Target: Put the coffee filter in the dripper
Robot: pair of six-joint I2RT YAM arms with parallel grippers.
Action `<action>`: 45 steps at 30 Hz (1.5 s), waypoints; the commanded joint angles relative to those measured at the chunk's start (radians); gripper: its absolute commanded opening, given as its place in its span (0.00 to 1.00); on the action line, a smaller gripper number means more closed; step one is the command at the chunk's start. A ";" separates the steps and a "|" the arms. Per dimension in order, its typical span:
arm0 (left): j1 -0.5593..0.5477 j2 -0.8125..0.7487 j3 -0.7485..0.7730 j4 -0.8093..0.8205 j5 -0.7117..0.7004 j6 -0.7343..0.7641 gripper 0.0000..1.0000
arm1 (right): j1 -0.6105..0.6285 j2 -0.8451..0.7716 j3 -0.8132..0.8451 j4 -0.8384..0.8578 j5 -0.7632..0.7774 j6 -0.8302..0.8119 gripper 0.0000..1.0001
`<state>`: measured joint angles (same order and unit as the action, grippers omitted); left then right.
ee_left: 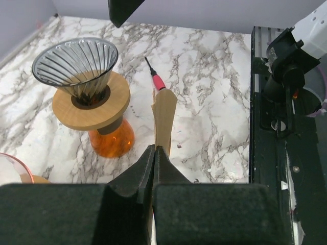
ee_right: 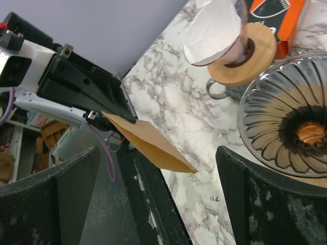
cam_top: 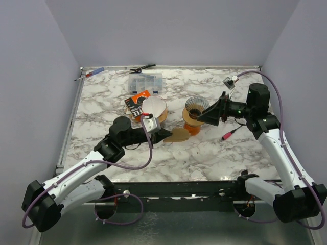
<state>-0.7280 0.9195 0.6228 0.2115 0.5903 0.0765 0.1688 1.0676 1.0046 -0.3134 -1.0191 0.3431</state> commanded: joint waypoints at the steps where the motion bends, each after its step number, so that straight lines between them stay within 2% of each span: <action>1: -0.002 -0.059 -0.051 0.120 0.073 0.113 0.00 | 0.016 -0.003 -0.035 0.100 -0.155 0.006 0.97; 7: -0.003 -0.111 -0.110 0.209 0.088 0.157 0.00 | 0.115 0.017 -0.033 0.085 -0.154 -0.052 0.93; 8: -0.003 -0.123 -0.120 0.221 0.091 0.169 0.00 | 0.130 0.022 -0.035 0.083 -0.147 -0.059 0.91; 10: -0.003 -0.145 -0.142 0.252 0.093 0.187 0.00 | 0.155 0.031 -0.044 0.087 -0.124 -0.068 0.78; 11: -0.003 -0.156 -0.152 0.267 0.091 0.188 0.00 | 0.165 0.035 -0.050 0.092 -0.115 -0.070 0.74; 16: -0.003 -0.189 -0.172 0.290 0.092 0.186 0.00 | 0.184 0.055 -0.078 0.114 -0.089 -0.067 0.66; 22: -0.002 -0.191 -0.167 0.292 0.088 0.170 0.00 | 0.194 0.066 -0.089 0.120 -0.063 -0.071 0.67; 31: -0.002 -0.192 -0.161 0.292 0.063 0.150 0.00 | 0.226 0.077 -0.089 0.122 -0.039 -0.094 0.80; 38: -0.002 -0.188 -0.154 0.292 0.066 0.133 0.00 | 0.254 0.098 -0.082 0.116 0.005 -0.104 0.79; 41: -0.002 -0.184 -0.152 0.298 0.061 0.120 0.00 | 0.273 0.104 -0.078 0.136 0.014 -0.100 0.71; 45: -0.002 -0.169 -0.143 0.299 0.054 0.095 0.00 | 0.285 0.089 -0.087 0.194 0.020 -0.080 0.54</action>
<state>-0.7280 0.7399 0.4591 0.4870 0.6456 0.2043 0.4400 1.1687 0.9268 -0.2001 -1.0264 0.2600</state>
